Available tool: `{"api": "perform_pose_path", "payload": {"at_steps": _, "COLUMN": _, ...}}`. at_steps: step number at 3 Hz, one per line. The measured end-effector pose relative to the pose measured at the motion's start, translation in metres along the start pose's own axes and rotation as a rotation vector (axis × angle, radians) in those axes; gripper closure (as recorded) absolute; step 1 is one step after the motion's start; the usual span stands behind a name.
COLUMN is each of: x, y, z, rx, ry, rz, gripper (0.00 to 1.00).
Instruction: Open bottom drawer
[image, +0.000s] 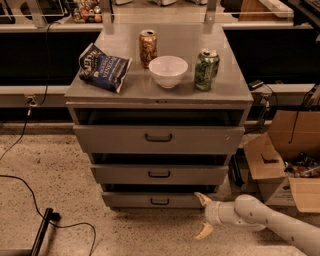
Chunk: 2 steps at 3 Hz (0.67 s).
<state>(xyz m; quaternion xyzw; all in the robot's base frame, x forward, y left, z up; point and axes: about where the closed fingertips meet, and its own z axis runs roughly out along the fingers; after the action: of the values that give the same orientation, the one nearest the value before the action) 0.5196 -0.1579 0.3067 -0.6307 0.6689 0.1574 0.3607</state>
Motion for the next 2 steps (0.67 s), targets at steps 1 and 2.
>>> {"api": "perform_pose_path", "payload": {"at_steps": 1, "x": 0.014, "y": -0.015, "z": 0.005, "rx": 0.027, "ry": -0.002, "rz": -0.007, "gripper": 0.0}}
{"api": "perform_pose_path", "payload": {"at_steps": 2, "x": 0.008, "y": -0.013, "z": 0.017, "rx": -0.026, "ry": -0.004, "rz": -0.037, "gripper": 0.0}}
